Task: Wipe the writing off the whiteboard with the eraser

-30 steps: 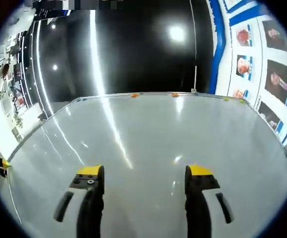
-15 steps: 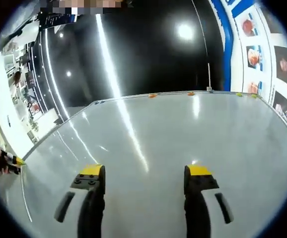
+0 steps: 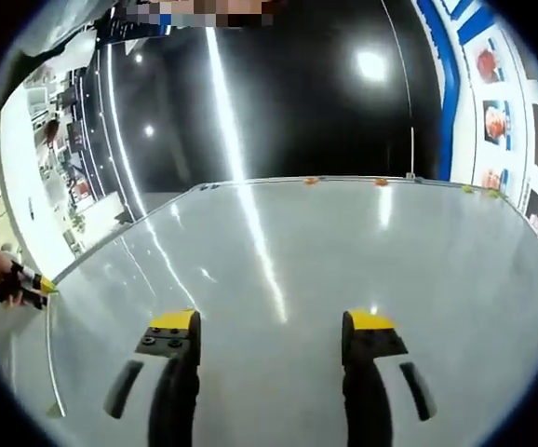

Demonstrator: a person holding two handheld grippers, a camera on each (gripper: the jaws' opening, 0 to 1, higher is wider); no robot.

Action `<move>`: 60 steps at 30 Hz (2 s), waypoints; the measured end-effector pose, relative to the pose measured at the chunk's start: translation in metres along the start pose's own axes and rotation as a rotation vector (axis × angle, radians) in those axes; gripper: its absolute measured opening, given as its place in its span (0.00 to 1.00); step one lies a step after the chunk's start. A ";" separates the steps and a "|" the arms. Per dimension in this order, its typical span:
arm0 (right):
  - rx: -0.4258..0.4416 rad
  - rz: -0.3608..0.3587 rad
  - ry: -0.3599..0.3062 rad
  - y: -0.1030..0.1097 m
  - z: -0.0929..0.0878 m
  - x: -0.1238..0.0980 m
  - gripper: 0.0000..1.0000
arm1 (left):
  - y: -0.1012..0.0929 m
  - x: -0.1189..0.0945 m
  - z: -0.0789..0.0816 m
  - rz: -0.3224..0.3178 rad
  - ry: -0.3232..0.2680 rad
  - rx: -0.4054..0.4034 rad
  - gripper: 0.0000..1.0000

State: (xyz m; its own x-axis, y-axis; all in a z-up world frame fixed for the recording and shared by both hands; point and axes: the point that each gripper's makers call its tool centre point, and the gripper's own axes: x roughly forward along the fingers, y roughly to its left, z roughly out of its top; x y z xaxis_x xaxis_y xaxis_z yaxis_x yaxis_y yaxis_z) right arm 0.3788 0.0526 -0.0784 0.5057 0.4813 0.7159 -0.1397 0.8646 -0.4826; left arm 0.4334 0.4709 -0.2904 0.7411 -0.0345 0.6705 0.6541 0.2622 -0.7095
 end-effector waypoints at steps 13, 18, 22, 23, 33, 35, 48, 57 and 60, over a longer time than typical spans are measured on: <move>0.016 0.031 0.017 0.003 -0.018 0.002 0.57 | 0.023 0.015 -0.005 0.001 0.034 -0.021 0.31; -0.010 0.086 0.043 0.012 -0.038 0.005 0.57 | 0.026 0.030 -0.016 0.013 0.045 -0.025 0.32; -0.008 0.113 0.034 0.015 -0.045 0.010 0.57 | 0.034 0.040 -0.019 0.019 0.052 -0.028 0.32; 0.006 0.114 0.033 0.015 -0.048 0.013 0.57 | 0.037 0.045 -0.022 0.017 0.060 -0.032 0.33; -0.025 0.161 0.078 0.013 -0.096 0.026 0.56 | 0.059 0.069 -0.030 0.020 0.088 -0.024 0.35; -0.029 0.171 0.083 0.015 -0.100 0.027 0.55 | 0.063 0.071 -0.028 0.019 0.086 -0.026 0.34; -0.068 0.209 0.058 0.038 -0.119 0.044 0.55 | 0.062 0.077 -0.028 0.018 0.093 -0.009 0.34; -0.068 0.205 0.038 0.045 -0.109 0.042 0.55 | 0.049 0.075 -0.037 0.013 0.106 -0.003 0.35; -0.062 0.184 0.027 0.037 -0.104 0.040 0.55 | 0.053 0.078 -0.035 0.016 0.110 -0.006 0.37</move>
State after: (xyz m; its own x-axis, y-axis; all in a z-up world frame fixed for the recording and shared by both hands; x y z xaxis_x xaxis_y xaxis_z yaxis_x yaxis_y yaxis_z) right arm 0.4825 0.0885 -0.1206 0.4988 0.6259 0.5995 -0.1800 0.7514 -0.6348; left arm 0.5310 0.4479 -0.2831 0.7632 -0.1359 0.6317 0.6429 0.2576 -0.7214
